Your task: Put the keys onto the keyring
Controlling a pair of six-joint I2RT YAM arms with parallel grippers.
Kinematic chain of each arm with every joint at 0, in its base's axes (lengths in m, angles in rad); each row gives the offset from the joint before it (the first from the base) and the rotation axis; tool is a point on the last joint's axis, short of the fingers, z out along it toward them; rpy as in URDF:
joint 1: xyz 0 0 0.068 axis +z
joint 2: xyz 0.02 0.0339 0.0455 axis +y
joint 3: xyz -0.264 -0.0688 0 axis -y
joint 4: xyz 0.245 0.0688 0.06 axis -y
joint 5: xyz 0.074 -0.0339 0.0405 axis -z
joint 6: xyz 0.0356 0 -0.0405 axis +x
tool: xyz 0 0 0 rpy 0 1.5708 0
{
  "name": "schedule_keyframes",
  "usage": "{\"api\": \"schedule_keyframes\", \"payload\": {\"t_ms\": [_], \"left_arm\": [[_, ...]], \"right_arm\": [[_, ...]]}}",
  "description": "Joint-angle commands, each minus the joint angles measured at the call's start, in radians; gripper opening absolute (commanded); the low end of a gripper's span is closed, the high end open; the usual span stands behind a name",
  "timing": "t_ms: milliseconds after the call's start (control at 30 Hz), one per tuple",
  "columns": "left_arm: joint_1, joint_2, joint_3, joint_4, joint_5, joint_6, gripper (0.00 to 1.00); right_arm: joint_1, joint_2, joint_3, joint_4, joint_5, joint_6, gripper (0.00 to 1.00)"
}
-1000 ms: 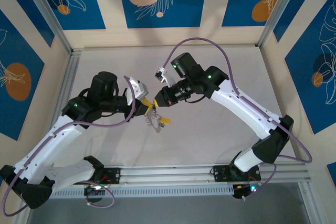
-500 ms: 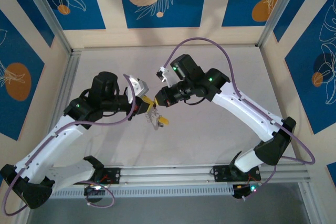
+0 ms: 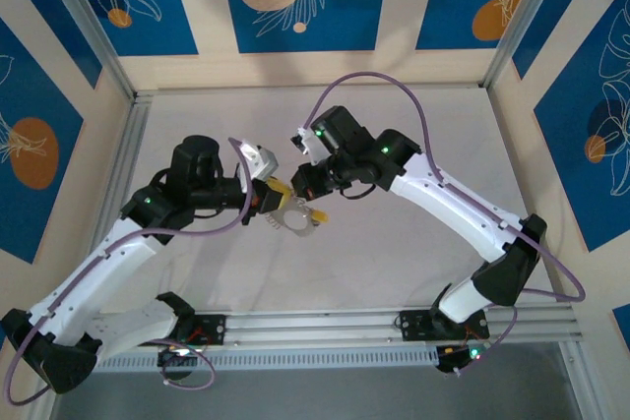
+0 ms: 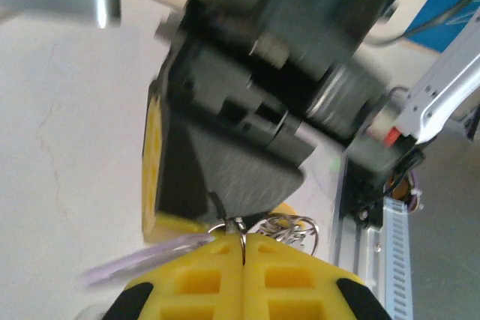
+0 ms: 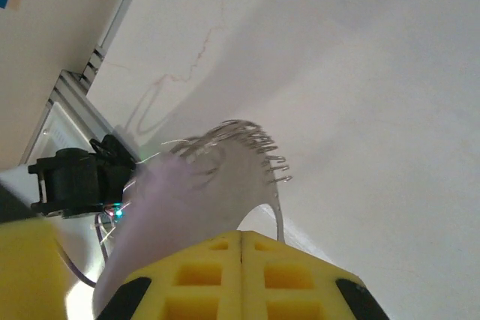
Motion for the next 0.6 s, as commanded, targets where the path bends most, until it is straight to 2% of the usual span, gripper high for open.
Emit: {"api": "schedule_keyframes", "payload": {"t_ms": [0,367,567], "left_arm": [[-0.014,-0.027,0.006,0.114,0.066,-0.023,0.00],[-0.010,-0.036,0.008,0.079,0.053,0.001,0.00],[0.014,-0.046,0.015,0.016,0.046,0.030,0.00]], "right_arm": [[0.004,-0.011,-0.030,0.026,0.025,0.037,0.00],[-0.008,-0.150,-0.139,0.167,-0.009,-0.016,0.00],[-0.057,-0.173,-0.173,0.142,-0.011,-0.040,0.00]]}}
